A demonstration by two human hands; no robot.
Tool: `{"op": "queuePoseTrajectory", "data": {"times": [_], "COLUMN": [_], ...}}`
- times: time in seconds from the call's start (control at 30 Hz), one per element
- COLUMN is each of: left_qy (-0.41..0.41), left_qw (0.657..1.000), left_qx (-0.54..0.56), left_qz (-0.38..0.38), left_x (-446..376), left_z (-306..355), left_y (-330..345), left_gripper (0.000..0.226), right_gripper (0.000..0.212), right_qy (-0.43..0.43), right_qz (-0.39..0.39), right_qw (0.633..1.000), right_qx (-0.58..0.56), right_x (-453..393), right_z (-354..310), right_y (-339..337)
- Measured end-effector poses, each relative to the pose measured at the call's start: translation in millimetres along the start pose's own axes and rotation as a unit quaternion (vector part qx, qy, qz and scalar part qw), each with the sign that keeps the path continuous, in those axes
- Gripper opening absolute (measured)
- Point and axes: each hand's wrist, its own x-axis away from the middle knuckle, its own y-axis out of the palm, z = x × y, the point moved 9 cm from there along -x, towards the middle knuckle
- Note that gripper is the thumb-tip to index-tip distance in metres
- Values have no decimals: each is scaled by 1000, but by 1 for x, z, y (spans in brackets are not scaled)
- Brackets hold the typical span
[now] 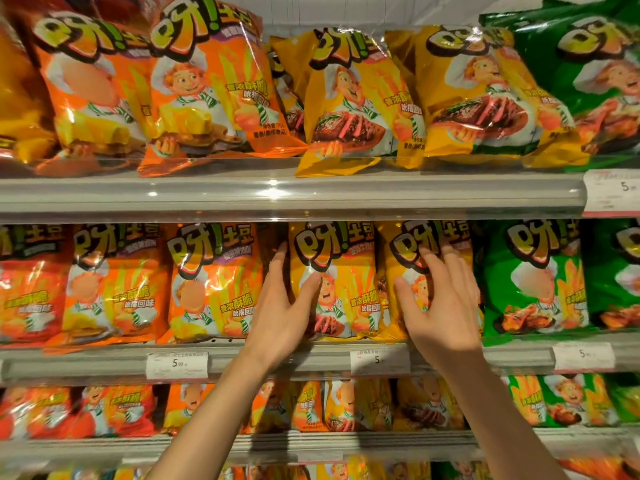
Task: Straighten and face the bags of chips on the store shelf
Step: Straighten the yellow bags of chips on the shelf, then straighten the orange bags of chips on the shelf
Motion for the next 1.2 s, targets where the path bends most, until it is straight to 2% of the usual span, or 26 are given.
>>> {"op": "queuePoseTrajectory", "data": {"times": [0.2,0.33,0.47,0.63,0.73,0.87,1.03,1.2], "left_qy": [32,32,21,-11,-25,-34,-17,7], "left_qw": [997,993,991,990,989,987,992,998], "left_qx": [62,109,132,139,144,157,126,68], "left_qz": [-12,-22,-14,10,7,-18,-3,2], "left_x": [29,44,55,59,59,60,50,14], "left_z": [-4,-22,-49,-84,-97,-102,-88,-54], "left_y": [-47,-91,-143,-203,-227,-240,-226,-180], "left_gripper": [52,35,34,35,33,32,21,53], "right_gripper": [29,22,16,4,10,19,21,59], "right_qy": [9,101,126,119,110,194,188,134], "right_qz": [48,-13,-25,-54,-33,-81,-90,-82], "right_qw": [990,972,969,980,987,959,951,973], "right_qx": [-132,-212,-213,-150,-116,-188,-228,-172], "right_x": [32,65,95,118,127,134,112,42], "right_z": [-40,-59,-89,-130,-151,-151,-161,-171], "right_y": [-8,24,56,87,93,106,109,122]}}
